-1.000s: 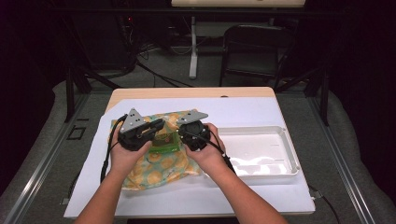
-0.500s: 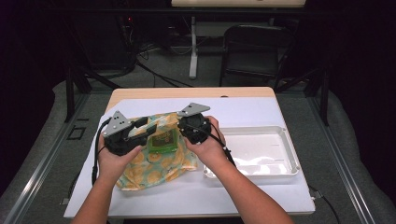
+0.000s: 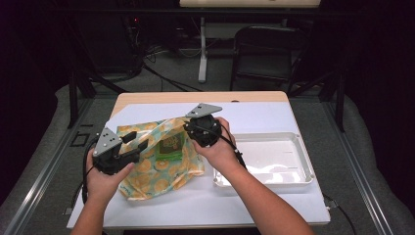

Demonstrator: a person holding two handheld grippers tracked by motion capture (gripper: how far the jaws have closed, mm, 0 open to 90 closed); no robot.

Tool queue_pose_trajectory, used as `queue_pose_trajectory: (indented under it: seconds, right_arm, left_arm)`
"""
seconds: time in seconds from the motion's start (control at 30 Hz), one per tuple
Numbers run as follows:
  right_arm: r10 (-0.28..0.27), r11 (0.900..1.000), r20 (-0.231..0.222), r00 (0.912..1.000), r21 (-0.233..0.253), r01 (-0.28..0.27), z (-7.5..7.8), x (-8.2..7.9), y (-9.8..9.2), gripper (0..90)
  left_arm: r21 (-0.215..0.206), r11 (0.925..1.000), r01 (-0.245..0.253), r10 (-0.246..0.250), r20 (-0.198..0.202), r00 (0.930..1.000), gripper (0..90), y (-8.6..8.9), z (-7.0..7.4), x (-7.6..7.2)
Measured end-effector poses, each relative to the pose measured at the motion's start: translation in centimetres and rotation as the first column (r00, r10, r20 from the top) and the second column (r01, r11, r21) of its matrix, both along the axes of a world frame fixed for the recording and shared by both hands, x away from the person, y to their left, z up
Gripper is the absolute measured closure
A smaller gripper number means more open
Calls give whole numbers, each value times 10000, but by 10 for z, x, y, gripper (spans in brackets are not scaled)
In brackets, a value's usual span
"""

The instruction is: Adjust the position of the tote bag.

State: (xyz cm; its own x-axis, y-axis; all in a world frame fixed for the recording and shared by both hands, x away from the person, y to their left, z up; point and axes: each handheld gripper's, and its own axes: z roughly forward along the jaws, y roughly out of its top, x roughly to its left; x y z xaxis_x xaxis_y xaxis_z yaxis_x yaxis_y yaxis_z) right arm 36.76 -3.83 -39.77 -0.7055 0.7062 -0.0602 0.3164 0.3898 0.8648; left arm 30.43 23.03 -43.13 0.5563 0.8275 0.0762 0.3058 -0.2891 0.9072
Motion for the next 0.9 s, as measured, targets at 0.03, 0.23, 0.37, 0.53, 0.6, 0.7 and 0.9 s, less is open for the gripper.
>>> queue_pose_trajectory:
  seconds: [0.03,0.23,0.37,0.53,0.6,0.7,0.9]
  right_arm:
    - [6,10000,9,10000,21,-7,0,1,0,900]
    - [84,9999,-46,10000,84,-83,1,3,-1,900]
    - [151,9998,8,9999,117,-151,0,3,0,900]
    - [190,9998,25,9998,107,-191,1,2,2,900]
    - [199,9997,33,9998,108,-199,1,2,3,900]
    - [216,9997,50,9998,108,-216,1,1,4,900]
    - [246,9997,103,9996,84,-247,2,-1,5,900]
  left_arm:
    - [75,9999,-95,95,-34,9999,496,0,-3,-2]
    - [477,9976,-503,513,-203,9985,474,-1,-22,-14]
    - [729,9944,-762,788,-336,9963,469,1,-35,-19]
    - [710,9928,-964,998,-466,9939,474,2,-45,-17]
    - [713,9929,-949,985,-501,9939,473,2,-48,-16]
    - [764,9930,-900,936,-447,9946,469,-1,-54,-15]
    - [1022,9875,-1199,1258,-525,9907,508,-5,-62,-9]
